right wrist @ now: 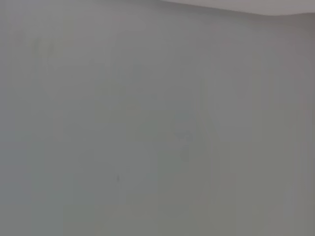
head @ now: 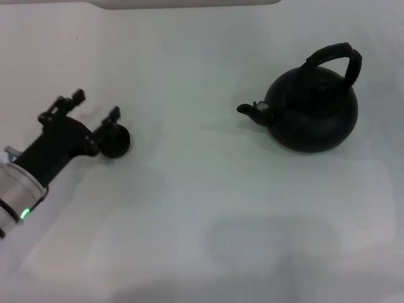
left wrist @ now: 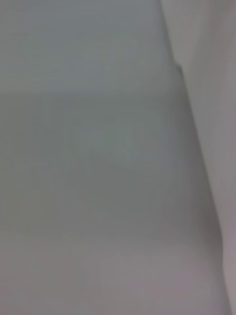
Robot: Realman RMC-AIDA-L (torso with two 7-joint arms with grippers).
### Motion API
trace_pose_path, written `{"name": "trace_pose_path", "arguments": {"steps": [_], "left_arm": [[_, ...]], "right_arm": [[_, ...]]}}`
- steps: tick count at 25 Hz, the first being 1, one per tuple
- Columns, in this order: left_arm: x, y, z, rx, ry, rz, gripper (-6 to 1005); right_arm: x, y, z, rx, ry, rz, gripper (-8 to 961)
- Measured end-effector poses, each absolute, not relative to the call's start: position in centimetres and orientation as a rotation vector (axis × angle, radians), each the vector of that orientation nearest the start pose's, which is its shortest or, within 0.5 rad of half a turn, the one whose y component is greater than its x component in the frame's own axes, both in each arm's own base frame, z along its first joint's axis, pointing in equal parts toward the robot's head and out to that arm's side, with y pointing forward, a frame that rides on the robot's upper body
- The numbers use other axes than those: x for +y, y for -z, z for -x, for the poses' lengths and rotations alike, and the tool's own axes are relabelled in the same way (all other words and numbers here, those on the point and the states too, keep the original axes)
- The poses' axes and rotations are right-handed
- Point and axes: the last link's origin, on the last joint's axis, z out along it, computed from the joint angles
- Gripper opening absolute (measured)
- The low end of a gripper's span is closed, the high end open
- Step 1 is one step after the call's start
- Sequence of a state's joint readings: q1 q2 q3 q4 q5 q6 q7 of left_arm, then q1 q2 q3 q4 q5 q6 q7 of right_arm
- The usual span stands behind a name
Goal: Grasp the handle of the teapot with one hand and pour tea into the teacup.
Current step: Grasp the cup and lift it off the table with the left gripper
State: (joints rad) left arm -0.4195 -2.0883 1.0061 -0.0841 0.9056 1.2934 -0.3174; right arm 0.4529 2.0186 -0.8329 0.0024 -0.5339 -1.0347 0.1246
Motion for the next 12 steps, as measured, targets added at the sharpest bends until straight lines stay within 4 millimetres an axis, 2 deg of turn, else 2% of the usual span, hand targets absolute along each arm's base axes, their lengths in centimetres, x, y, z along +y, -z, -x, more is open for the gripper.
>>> {"name": "trace_pose_path", "arguments": {"steps": [5, 12], "left_arm": [[26.2, 7.1, 33.3, -0.586, 0.701, 2.100, 768], [25.2, 6.3, 33.4, -0.590, 0.772, 2.072, 763]], "right_arm": [[32.6, -2.9, -39.5, 0.590, -0.374, 1.542, 430], [32.6, -2.8, -40.0, 0.613, -0.345, 1.546, 430]]}}
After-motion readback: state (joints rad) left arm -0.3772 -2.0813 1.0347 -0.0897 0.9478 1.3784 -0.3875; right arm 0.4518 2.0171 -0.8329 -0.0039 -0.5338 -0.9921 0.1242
